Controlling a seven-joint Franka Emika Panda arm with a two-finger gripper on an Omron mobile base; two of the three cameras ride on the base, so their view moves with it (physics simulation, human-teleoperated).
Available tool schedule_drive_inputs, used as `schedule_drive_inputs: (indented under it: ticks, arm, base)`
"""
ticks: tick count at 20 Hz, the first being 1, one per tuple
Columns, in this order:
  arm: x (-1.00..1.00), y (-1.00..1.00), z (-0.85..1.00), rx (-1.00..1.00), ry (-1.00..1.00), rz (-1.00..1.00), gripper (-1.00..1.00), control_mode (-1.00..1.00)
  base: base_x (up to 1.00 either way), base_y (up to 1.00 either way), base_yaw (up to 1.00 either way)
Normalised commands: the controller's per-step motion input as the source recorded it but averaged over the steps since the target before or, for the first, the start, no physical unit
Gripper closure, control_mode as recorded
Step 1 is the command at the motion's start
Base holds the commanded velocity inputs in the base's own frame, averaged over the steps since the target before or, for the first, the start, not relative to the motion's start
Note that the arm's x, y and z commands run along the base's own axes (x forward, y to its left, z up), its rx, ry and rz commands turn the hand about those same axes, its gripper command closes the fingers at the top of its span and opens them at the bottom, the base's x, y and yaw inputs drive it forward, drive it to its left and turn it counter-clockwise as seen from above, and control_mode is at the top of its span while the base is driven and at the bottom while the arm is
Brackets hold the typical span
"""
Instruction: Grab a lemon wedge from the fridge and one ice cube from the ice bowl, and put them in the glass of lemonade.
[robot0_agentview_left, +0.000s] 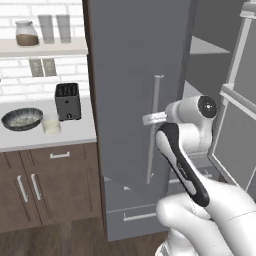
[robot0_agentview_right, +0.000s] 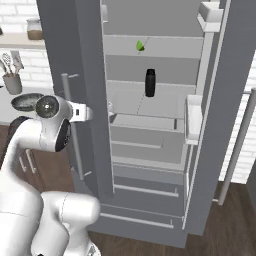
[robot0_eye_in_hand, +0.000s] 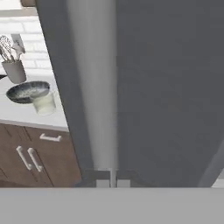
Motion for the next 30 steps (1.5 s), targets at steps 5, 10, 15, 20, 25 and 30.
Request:
schedule_drive_inputs:
  ticks: [5,10,15,20,25,30]
  arm:
    - [-1.0,-0.09,0.58,0.0,0.0,0.0,1.0,-1.0]
    - [-0.93,-0.34,0.72,0.0,0.0,-0.08,1.0,-1.0]
    - [-0.33,-0.62,0.69,0.03,0.0,-0.13,1.0,-1.0]
    - [0.36,-0.84,0.26,0.26,0.07,-0.07,1.0,-1.0]
    - [0.69,-0.29,-0.14,0.43,0.13,0.08,1.0,-1.0]
    - [0.72,0.43,-0.26,0.33,0.16,0.29,1.0,-1.0]
  base:
    - [0.0,0.0,0.0]
    - [0.0,0.0,0.0]
    - [0.0,0.0,0.0]
    - [0.0,0.0,0.0]
    - [0.0,0.0,0.0]
    - [0.0,0.0,0.0]
